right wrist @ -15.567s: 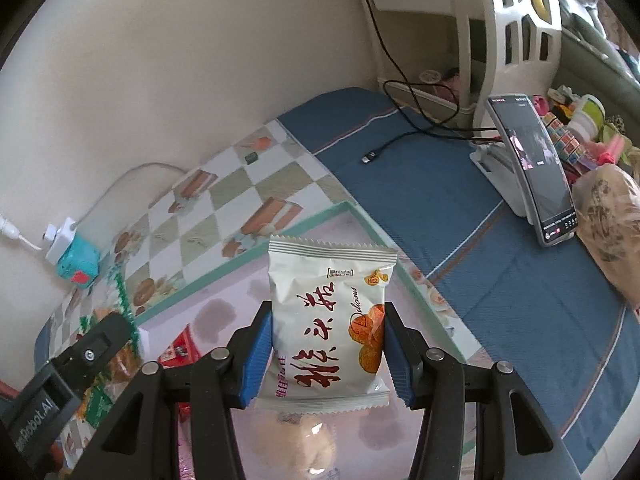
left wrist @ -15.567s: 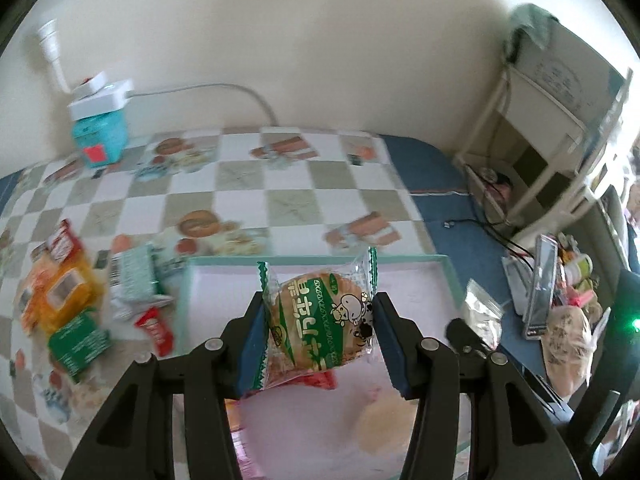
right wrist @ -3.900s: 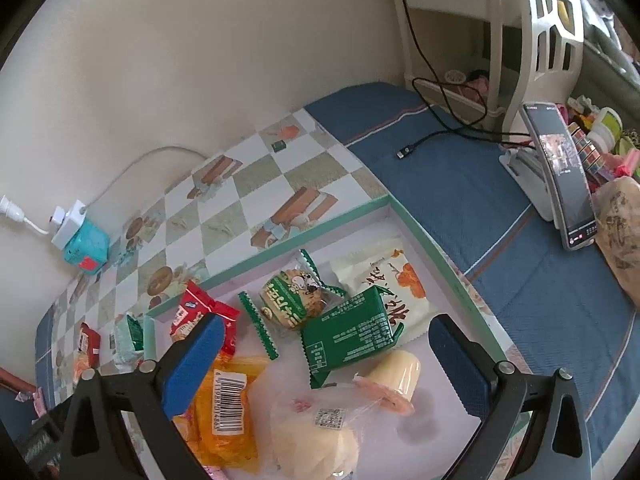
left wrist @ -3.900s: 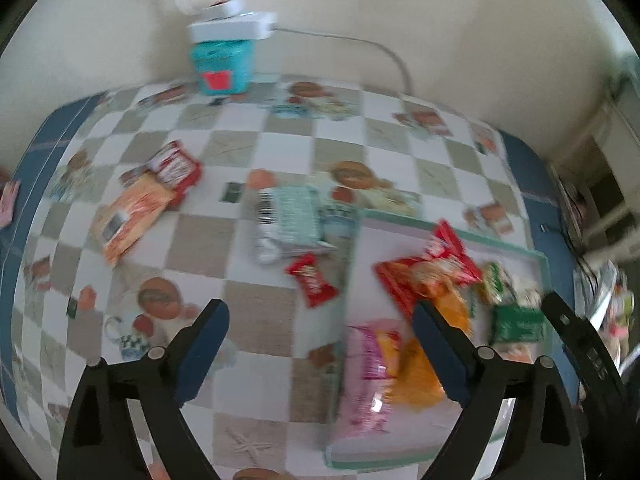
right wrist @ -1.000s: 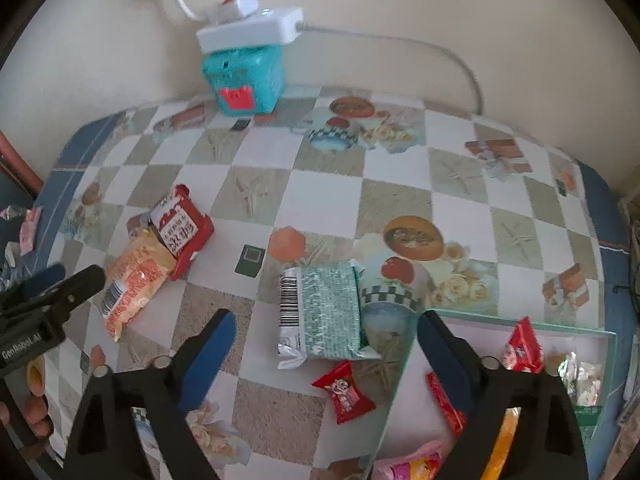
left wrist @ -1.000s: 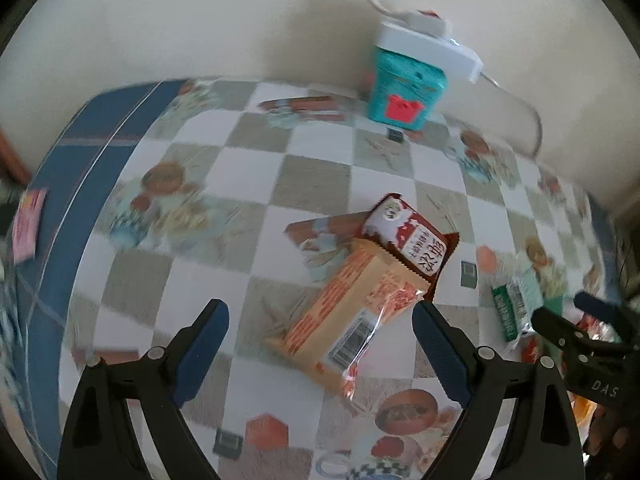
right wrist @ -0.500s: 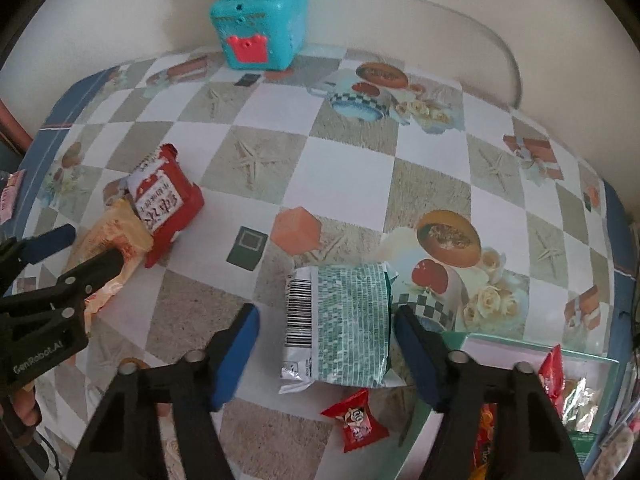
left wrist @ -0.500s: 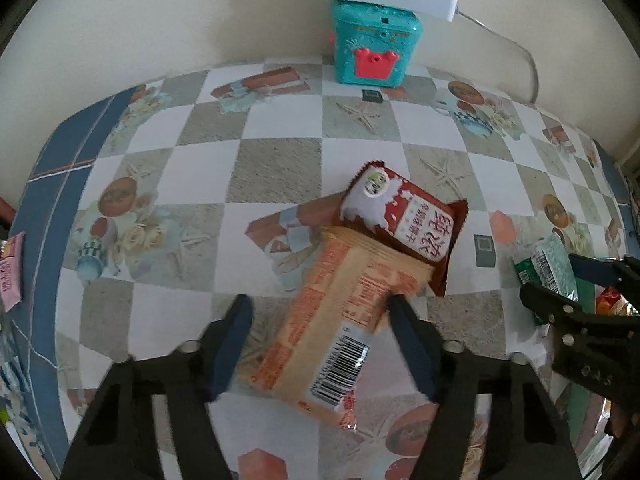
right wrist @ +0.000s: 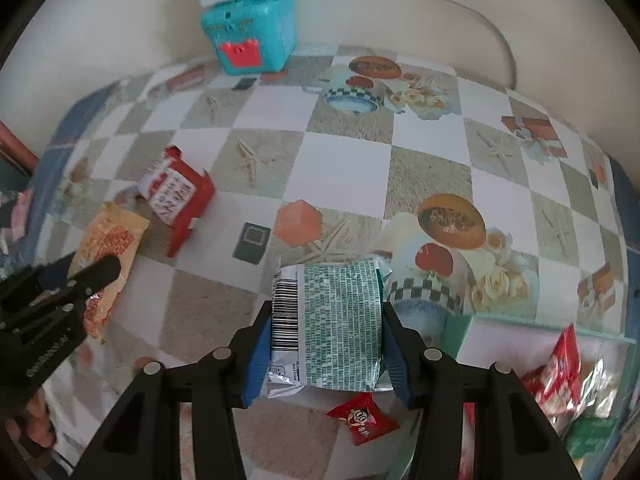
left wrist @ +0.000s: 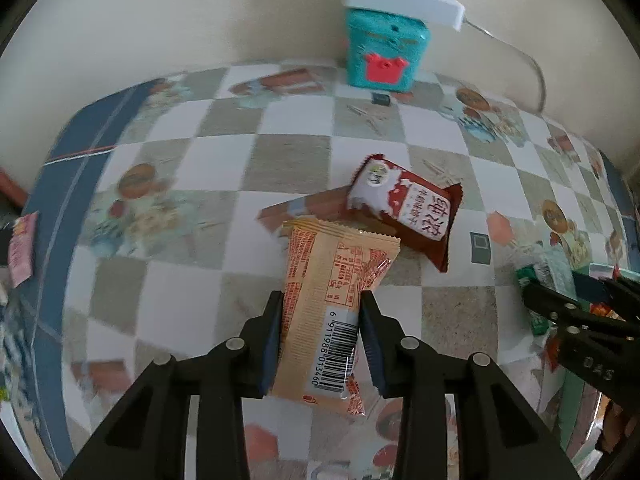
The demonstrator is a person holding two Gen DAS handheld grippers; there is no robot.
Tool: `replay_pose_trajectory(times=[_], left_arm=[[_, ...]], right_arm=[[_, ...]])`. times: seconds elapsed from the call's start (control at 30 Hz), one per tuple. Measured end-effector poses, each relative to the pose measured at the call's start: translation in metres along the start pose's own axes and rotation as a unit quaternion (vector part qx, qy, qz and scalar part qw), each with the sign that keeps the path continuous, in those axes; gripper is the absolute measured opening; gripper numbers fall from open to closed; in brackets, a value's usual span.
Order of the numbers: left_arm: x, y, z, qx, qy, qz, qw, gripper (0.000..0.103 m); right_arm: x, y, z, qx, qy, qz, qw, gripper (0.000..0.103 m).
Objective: Organize snacks
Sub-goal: 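Grasp the mint-green wrapped pack with the right tool while the left tool grasps the beige bread pack, then carry the mint-green pack and beige bread pack over the tray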
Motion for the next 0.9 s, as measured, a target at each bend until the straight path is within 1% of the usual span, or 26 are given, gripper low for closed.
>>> replay_pose_trajectory(times=[0.1,0.23,0.33,0.4,0.5,0.67,0.8,0.9], left_arm=[[-0.007,0.009,0.017,0.0,0.037,0.01,0.9993,0.038],[-0.013,0.019,0.039,-0.002,0.076,0.011,0.9971,0.038],[-0.016,0.032,0.055,0.005,0.103,0.024,0.9944,0.038],[-0.018,0.042,0.066,0.011,0.118,0.021,0.9927,0.038],[-0.015,0.056,0.077,0.02,0.13,0.024,0.991,0.038],[-0.005,0.078,0.096,0.038,0.146,0.026,0.9883,0.038],[0.005,0.084,0.114,0.038,0.158,0.022,0.9864,0.038],[0.015,0.086,0.12,0.042,0.155,0.025,0.9867,0.038]], right_arm=[[-0.004,0.017,0.014,0.017,-0.005,-0.018,1.0,0.053],[-0.013,0.04,0.031,0.035,-0.007,-0.027,0.999,0.053],[-0.018,0.054,0.047,0.046,-0.015,-0.037,0.998,0.053],[-0.017,0.06,0.057,0.055,-0.022,-0.041,0.997,0.053],[-0.018,0.062,0.076,0.069,-0.029,-0.031,0.997,0.053],[-0.014,0.069,0.107,0.087,-0.053,-0.046,0.994,0.053],[-0.007,0.08,0.128,0.103,-0.079,-0.048,0.99,0.053],[0.0,0.084,0.143,0.11,-0.103,-0.053,0.987,0.053]])
Point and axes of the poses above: each gripper's, at about its wrist camera, not at the fingertips, and y roughly against the way its jaws point, x to its right, z to its underside, the point moved 8 cm from there along -y, roughly the way its jaws point, and after that the axes turned 14 degrees about -x, right-handed, at the moved point
